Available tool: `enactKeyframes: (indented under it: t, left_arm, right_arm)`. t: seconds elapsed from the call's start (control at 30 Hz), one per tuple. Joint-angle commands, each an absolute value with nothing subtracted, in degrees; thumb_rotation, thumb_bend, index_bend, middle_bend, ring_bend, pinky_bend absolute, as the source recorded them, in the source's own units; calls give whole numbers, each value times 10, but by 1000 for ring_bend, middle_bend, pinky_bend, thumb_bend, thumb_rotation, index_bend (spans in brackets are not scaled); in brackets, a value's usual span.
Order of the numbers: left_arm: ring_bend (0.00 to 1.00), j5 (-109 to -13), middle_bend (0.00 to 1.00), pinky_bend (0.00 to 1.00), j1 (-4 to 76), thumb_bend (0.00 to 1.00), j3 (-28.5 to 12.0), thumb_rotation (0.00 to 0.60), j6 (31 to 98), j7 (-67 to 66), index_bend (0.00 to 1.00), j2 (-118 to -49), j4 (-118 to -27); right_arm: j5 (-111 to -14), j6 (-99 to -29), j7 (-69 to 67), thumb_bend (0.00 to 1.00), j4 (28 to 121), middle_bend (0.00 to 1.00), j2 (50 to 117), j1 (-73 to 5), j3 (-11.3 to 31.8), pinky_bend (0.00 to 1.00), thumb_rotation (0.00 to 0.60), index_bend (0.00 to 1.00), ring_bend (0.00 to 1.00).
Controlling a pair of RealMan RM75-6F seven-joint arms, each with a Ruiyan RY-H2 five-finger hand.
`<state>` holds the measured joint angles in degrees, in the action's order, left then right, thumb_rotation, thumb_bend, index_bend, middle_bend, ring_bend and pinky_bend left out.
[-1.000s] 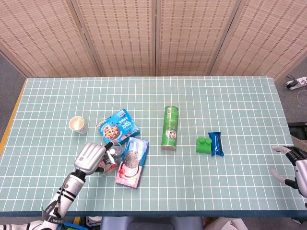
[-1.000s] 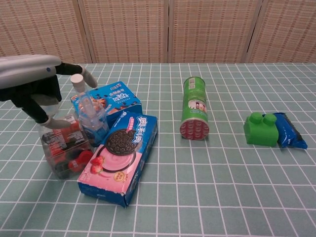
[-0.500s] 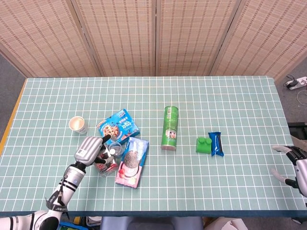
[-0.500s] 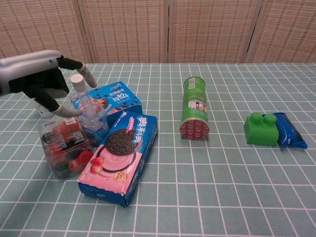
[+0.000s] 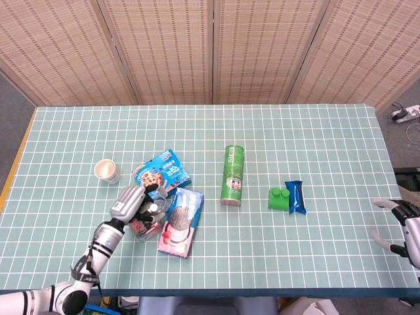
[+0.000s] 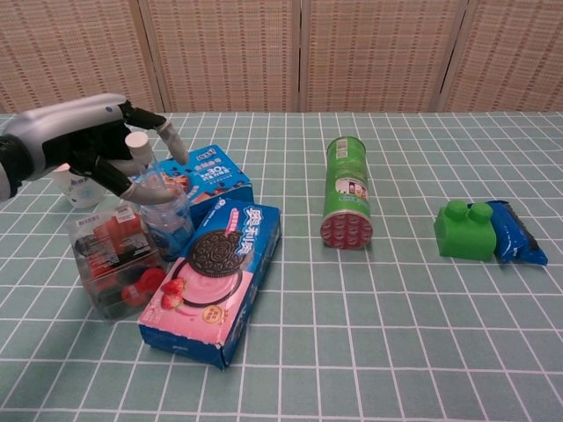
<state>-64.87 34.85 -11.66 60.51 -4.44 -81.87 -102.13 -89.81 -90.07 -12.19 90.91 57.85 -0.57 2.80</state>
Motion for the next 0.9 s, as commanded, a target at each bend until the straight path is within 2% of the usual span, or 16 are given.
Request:
enactKeyframes:
  t: [0.03,0.27,0.6,0.9]
  left_arm:
    - [1000,-657,1000,1000,345,221,-120,600,611,-24,575,-829,-1010]
    - [1000,-668,1000,1000,344,222,-120,600,611,3,654,-841,-994]
    - [1000,-668,1000,1000,345,232,-120,600,603,18,681,-842,-988]
    - [1000,-677,1000,1000,343,369,-119,600,604,32,684,-844,-985]
  right_arm:
    - [-898,-900,-123,165,909,356,578,-6,28,374,600,296,288]
    - [-899,-902,-125,165,907,357,579,-5,28,374,600,296,288]
    - [-898,-901,-128,165,906,358,578,-6,28,374,600,296,288]
    - [-897,-902,-130,165,907,358,577,-5,29,374,600,296,288]
